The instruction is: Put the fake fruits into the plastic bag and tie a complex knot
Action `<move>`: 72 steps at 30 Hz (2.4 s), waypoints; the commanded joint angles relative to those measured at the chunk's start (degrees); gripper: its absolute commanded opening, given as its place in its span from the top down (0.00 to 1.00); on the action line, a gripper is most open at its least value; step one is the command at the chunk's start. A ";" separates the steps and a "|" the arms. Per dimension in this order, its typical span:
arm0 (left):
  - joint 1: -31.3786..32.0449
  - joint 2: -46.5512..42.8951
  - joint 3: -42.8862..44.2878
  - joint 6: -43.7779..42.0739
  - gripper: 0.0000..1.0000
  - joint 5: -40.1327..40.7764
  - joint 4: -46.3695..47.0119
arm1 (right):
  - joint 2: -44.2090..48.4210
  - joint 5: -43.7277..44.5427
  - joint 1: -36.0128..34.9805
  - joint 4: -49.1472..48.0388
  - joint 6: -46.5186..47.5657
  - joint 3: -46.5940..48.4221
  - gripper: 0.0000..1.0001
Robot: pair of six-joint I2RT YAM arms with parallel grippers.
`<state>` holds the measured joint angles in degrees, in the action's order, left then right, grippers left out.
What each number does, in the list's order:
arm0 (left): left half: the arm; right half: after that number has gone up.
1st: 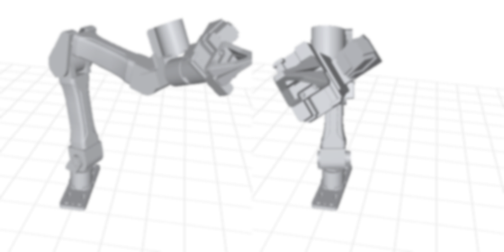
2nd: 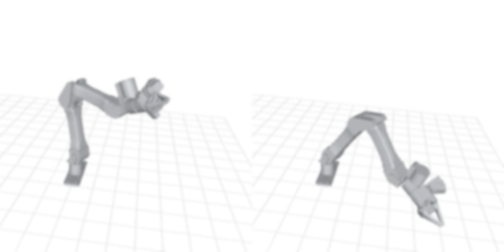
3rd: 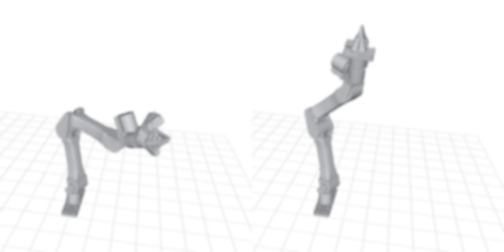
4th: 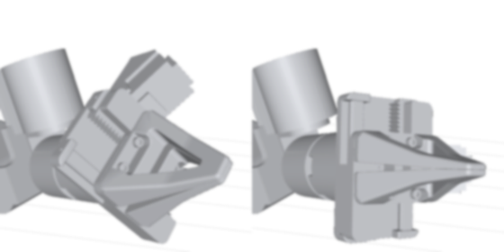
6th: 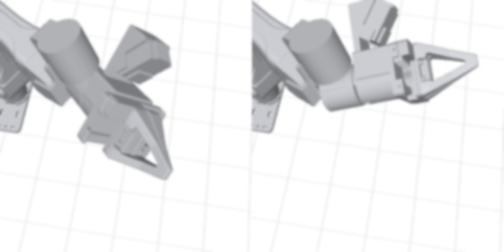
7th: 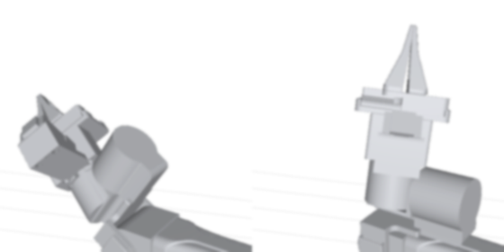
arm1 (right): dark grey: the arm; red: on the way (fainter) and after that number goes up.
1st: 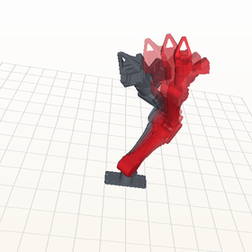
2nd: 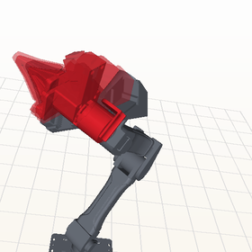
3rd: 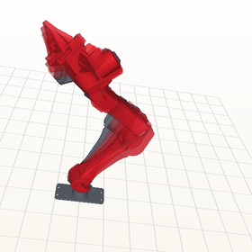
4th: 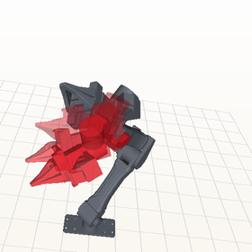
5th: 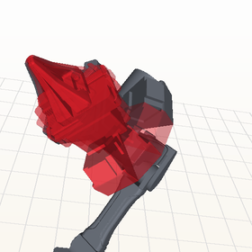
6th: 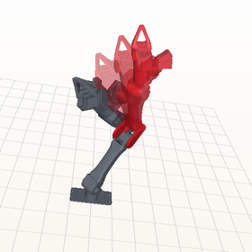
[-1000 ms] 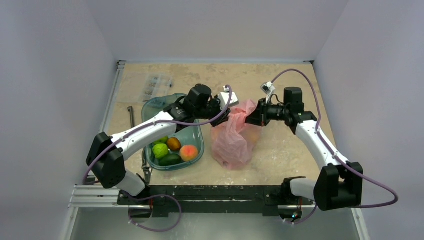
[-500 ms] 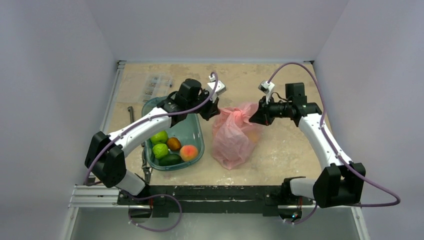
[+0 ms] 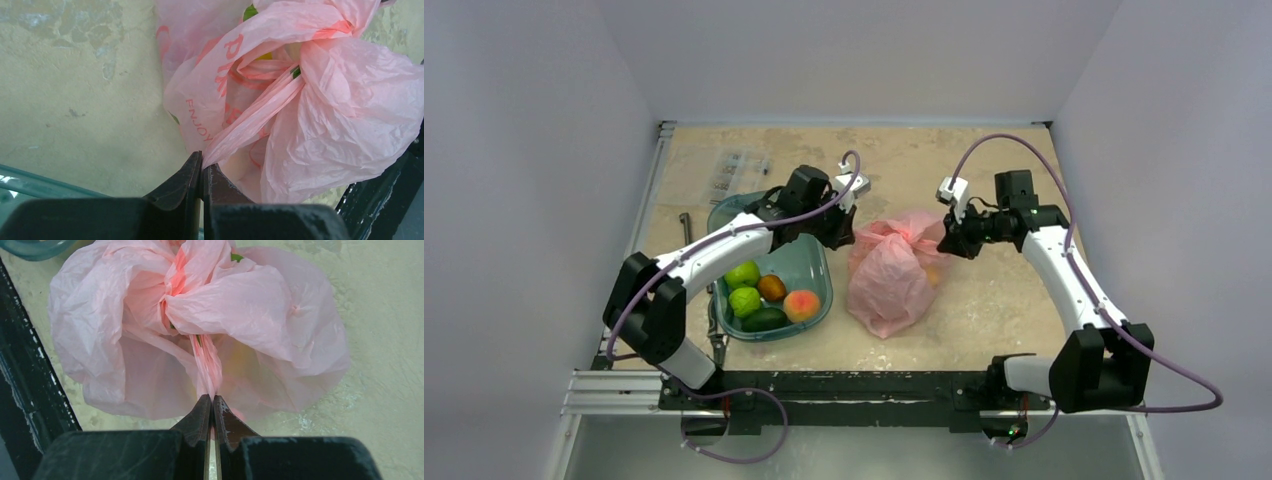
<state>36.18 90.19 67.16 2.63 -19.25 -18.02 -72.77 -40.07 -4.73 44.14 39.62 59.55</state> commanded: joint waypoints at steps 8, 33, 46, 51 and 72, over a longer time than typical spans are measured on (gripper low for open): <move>-1.15 -2.40 -0.15 -1.79 0.81 -7.15 1.89 | 2.75 -2.55 1.00 4.04 8.19 0.25 0.35; 5.84 1.82 4.17 -34.97 0.56 0.64 -1.74 | -1.00 2.19 -6.02 -20.50 -4.04 -8.13 0.62; 1.40 -4.57 2.53 -16.14 1.00 7.09 -3.61 | 7.90 12.61 -5.71 -18.37 -7.18 -8.13 1.00; -1.25 -8.87 2.27 -11.07 1.00 12.03 -4.09 | 10.69 16.06 -3.34 -15.78 -6.96 -6.06 1.00; -15.69 -3.25 -3.66 -6.88 1.00 11.69 -8.10 | 3.32 29.94 12.44 -22.99 8.67 -20.14 1.00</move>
<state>27.20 87.50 62.37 -3.99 -17.26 -20.14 -68.69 -28.21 2.55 21.89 43.13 39.22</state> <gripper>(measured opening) 0.009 0.008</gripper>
